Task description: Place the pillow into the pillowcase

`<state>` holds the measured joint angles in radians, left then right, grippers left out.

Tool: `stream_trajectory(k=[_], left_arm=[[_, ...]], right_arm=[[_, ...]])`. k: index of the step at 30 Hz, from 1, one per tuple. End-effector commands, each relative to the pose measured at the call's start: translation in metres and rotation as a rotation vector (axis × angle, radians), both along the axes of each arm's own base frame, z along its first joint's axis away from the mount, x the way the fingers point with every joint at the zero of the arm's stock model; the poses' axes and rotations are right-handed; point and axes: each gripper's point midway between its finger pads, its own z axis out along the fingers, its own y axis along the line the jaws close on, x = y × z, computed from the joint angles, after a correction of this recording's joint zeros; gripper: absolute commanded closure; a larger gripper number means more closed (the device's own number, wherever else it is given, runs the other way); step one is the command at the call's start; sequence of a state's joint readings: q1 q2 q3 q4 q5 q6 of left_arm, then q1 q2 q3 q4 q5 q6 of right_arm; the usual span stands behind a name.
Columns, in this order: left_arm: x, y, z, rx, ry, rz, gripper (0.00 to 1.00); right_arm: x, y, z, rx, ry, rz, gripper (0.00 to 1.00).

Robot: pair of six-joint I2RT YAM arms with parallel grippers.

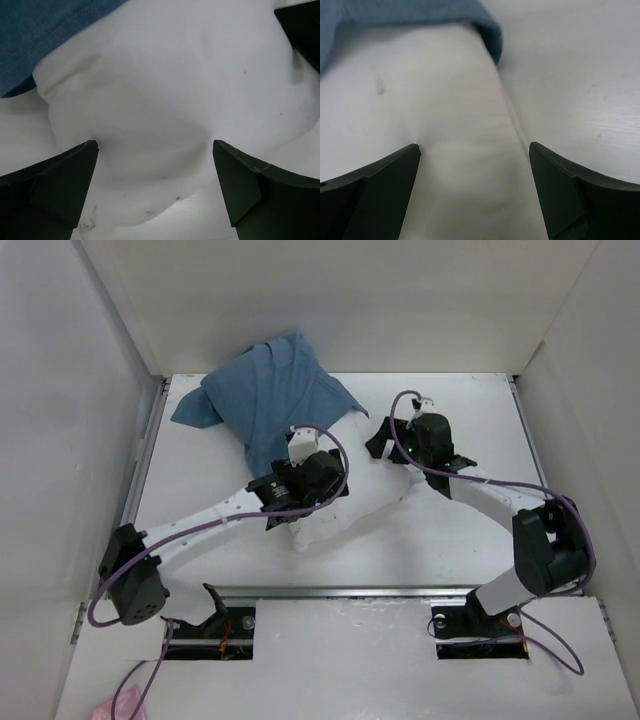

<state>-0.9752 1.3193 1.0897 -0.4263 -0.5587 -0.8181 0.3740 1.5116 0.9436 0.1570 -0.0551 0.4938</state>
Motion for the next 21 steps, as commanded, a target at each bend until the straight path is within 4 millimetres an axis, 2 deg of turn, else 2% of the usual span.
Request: stream_trajectory(k=[1, 2, 4, 5, 7, 8, 10, 12, 13, 14, 15, 16, 17, 19, 20, 21], left_arm=[[0.026, -0.012, 0.015, -0.041, -0.023, -0.004, 0.0], [0.035, -0.013, 0.014, -0.036, -0.015, 0.003, 0.0], [0.037, -0.01, 0.016, -0.012, -0.015, 0.019, 0.0], [0.041, -0.005, 0.015, 0.005, -0.015, 0.039, 0.0], [0.039, 0.008, 0.019, 0.039, -0.019, 0.075, 0.0], [0.038, 0.011, 0.022, 0.036, -0.021, 0.089, 0.0], [0.033, 0.025, 0.031, 0.028, -0.029, 0.134, 0.0], [0.026, 0.036, 0.04, 0.008, -0.032, 0.16, 0.0], [0.019, 0.043, 0.035, 0.022, -0.008, 0.172, 0.0], [0.017, 0.048, 0.039, 0.021, -0.018, 0.18, 0.0], [0.014, 0.051, 0.039, 0.017, -0.015, 0.186, 0.0], [0.009, 0.055, 0.044, 0.01, -0.027, 0.183, 0.0], [0.004, 0.053, 0.047, 0.039, -0.038, 0.137, 0.0], [-0.004, 0.047, 0.053, 0.052, -0.054, 0.081, 0.0], [-0.003, 0.041, 0.068, 0.038, -0.083, 0.055, 0.0], [-0.004, 0.037, 0.072, 0.066, -0.096, 0.02, 0.0]], right_arm=[[-0.041, 0.045, -0.005, 0.046, 0.015, 0.264, 0.05], [-0.053, 0.053, -0.009, 0.05, 0.028, 0.302, 0.05], [-0.081, 0.076, -0.005, 0.073, 0.025, 0.408, 0.06], [-0.11, 0.105, -0.003, 0.089, 0.024, 0.521, 0.06], [-0.145, 0.136, 0.008, 0.114, -0.001, 0.668, 0.07], [-0.177, 0.157, 0.009, 0.129, 0.011, 0.781, 0.09], [-0.193, 0.169, 0.031, 0.153, -0.057, 0.859, 0.09], [-0.19, 0.167, 0.044, 0.149, -0.094, 0.841, 0.09], [-0.19, 0.159, 0.049, 0.115, -0.121, 0.824, 0.09], [-0.186, 0.156, 0.057, 0.102, -0.146, 0.804, 0.09], [-0.177, 0.149, 0.059, 0.07, -0.16, 0.737, 0.09], [-0.175, 0.142, 0.075, 0.07, -0.195, 0.698, 0.09], [-0.174, 0.134, 0.073, 0.049, -0.181, 0.663, 0.07], [-0.148, 0.104, 0.077, 0.009, -0.18, 0.472, 0.06], [-0.145, 0.087, 0.082, 0.02, -0.136, 0.371, 0.04], [-0.137, 0.07, 0.08, 0.006, -0.117, 0.274, 0.02]])
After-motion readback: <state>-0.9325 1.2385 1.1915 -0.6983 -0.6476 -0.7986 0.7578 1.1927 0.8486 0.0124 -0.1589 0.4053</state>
